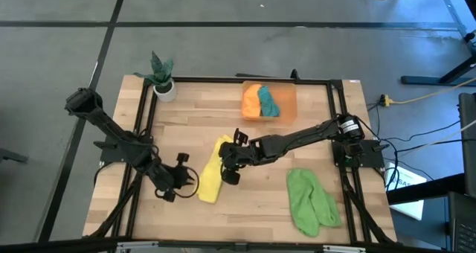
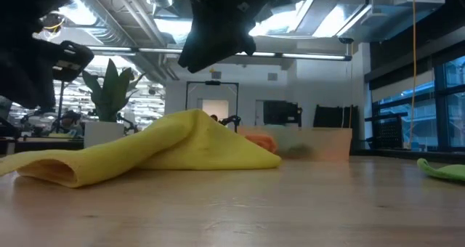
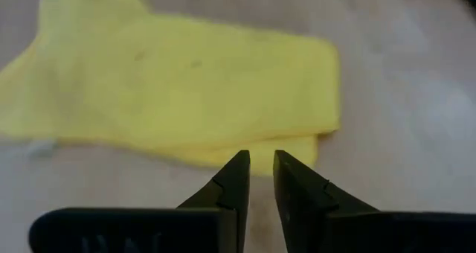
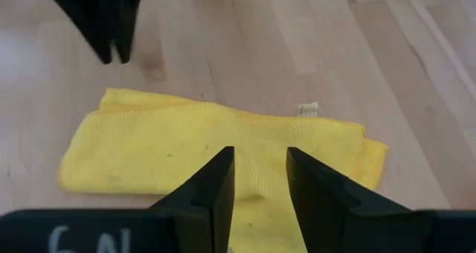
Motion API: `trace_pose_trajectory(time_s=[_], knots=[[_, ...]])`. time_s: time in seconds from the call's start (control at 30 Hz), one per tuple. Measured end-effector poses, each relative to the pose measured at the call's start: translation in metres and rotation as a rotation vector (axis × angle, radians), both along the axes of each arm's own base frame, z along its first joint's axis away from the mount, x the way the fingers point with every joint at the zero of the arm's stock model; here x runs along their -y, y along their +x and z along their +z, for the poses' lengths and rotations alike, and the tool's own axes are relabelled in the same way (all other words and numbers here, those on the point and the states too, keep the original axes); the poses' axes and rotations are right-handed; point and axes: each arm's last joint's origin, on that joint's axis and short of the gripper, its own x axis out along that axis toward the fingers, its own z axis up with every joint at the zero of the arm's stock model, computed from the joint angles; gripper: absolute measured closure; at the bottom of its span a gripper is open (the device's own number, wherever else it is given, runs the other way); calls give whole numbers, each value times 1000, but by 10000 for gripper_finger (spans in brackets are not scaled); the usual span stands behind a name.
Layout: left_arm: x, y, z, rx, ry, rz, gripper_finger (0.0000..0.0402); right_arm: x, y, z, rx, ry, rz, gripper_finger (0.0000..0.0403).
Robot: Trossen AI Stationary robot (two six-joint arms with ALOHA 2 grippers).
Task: Roll microfiber towels into tight, uniform cylinder then place into a basket
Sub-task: Roll the yellow microfiber towel
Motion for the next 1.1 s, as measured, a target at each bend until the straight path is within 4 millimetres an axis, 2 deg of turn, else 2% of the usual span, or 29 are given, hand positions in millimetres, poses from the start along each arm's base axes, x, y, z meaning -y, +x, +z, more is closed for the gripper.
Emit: trace_pose_trajectory(time_s=[0.13, 0.3, 0.47, 0.63, 0.7, 1.1], knots=[[2, -3, -6, 48, -30, -26, 347, 0, 0, 0, -6, -18, 19, 279], [5, -2, -4, 70, -11, -63, 347, 0, 0, 0, -8, -18, 19, 279], [15, 7, 19, 103, -60, -104, 347, 0, -1, -1, -17, -20, 21, 279], [22, 13, 41, 73, -3, -147, 347, 1, -4, -3, -53, -27, 20, 279], [24, 16, 43, 50, 17, -142, 347, 1, -5, -4, -71, -31, 21, 279], [39, 29, -11, -188, 69, -116, 347, -7, -9, -5, -91, -33, 35, 279]])
